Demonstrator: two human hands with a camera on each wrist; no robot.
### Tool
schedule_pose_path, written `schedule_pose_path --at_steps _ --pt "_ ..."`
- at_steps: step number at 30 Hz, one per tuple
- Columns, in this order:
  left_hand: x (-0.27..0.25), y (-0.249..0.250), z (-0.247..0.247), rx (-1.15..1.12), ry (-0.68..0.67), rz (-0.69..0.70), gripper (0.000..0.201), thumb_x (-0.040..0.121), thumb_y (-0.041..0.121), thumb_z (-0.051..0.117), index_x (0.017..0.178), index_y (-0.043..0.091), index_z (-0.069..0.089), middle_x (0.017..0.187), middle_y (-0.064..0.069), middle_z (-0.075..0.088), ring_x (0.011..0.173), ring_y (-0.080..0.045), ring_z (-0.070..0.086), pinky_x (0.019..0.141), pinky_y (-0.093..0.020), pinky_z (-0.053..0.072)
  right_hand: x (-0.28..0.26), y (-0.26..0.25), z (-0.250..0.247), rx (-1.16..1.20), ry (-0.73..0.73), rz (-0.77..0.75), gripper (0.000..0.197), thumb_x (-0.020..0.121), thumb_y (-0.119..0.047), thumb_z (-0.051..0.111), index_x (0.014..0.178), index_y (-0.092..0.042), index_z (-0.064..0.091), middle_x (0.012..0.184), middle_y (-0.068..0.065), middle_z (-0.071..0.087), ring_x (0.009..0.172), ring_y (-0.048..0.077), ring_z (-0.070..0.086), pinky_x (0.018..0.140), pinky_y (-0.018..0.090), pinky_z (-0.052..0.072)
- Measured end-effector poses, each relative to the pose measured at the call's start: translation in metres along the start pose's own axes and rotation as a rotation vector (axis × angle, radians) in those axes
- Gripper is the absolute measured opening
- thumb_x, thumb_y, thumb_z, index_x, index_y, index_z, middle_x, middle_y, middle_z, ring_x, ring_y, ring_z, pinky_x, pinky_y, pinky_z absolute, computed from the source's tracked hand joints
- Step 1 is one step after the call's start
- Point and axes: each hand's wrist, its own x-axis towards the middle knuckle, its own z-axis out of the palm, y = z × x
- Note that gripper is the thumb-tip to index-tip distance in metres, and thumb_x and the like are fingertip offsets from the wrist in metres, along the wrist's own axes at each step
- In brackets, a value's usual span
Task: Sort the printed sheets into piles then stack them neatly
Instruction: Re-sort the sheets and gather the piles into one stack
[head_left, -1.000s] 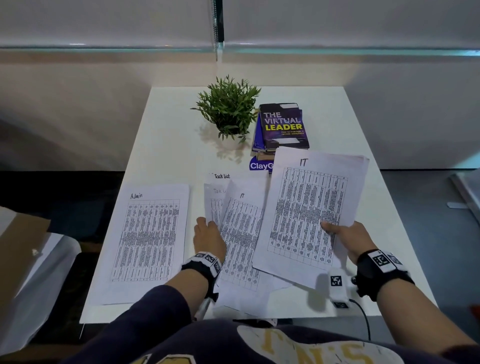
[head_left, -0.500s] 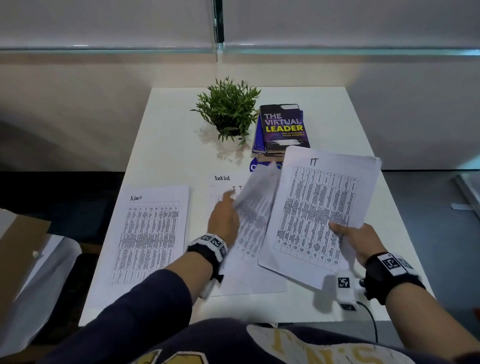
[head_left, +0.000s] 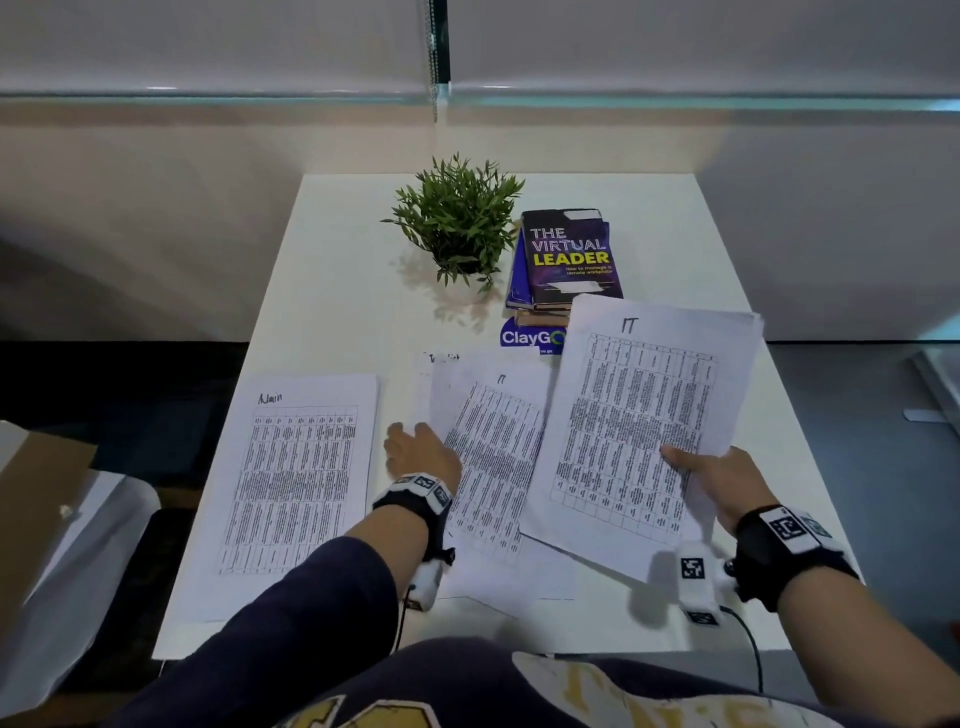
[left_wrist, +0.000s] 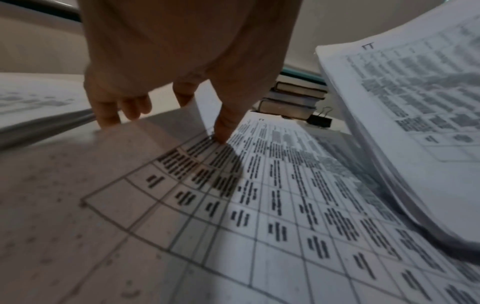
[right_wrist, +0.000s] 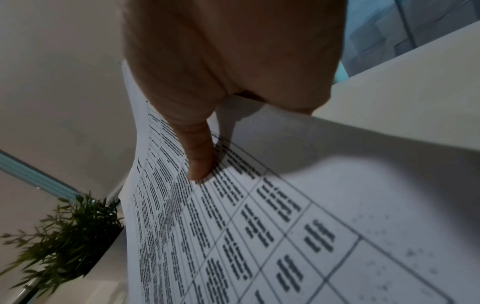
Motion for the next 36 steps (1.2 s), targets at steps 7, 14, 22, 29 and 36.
schedule_pose_path --at_steps 7,14,22,29,36 --pt "0.009 -0.008 0.0 -0.229 -0.107 0.043 0.046 0.091 0.01 0.057 0.135 0.001 0.045 0.137 -0.019 0.033 0.107 -0.032 0.054 0.085 -0.03 0.046 -0.002 -0.003 0.014 -0.019 -0.035 0.017 0.064 0.07 -0.026 0.087 0.122 0.002 0.063 0.119 0.018 0.068 0.113 0.036 0.062 0.106 0.05 0.043" --pt "-0.003 -0.004 -0.021 -0.214 0.002 0.216 0.022 0.085 -0.007 0.039 0.082 0.014 0.046 0.077 -0.005 0.058 0.058 -0.019 0.047 0.048 -0.024 0.032 0.016 0.011 0.009 -0.021 -0.04 0.009 0.138 0.016 -0.069 0.089 0.131 -0.001 0.056 0.127 0.014 0.065 0.118 0.035 0.059 0.107 0.053 0.041" --pt "-0.017 -0.003 -0.099 -0.191 0.1 0.533 0.031 0.087 -0.002 0.045 0.079 0.028 0.051 0.065 0.005 0.058 0.055 -0.022 0.053 0.049 -0.027 0.04 0.0 -0.003 -0.003 -0.044 -0.026 0.044 0.04 0.074 -0.018 0.084 0.106 -0.004 0.066 0.107 0.016 0.069 0.099 0.031 0.064 0.093 0.038 0.046" --pt "-0.038 0.009 -0.182 -0.487 -0.025 0.75 0.019 0.089 0.005 0.059 0.09 0.023 0.059 0.075 -0.008 0.065 0.062 -0.022 0.056 0.058 -0.032 0.042 0.004 -0.007 -0.029 -0.055 0.074 0.062 0.023 0.078 -0.016 0.081 0.086 -0.005 0.062 0.099 0.018 0.067 0.092 0.032 0.062 0.093 0.044 0.047" --pt "-0.053 0.022 -0.165 -0.824 -0.155 0.637 0.057 0.088 0.004 0.064 0.128 0.033 0.036 0.113 -0.006 0.067 0.103 -0.024 0.066 0.088 -0.034 0.052 -0.012 -0.022 0.003 0.165 -0.064 0.023 0.05 0.081 -0.002 0.076 0.123 0.014 0.053 0.111 0.015 0.064 0.086 0.023 0.064 0.075 0.024 0.05"
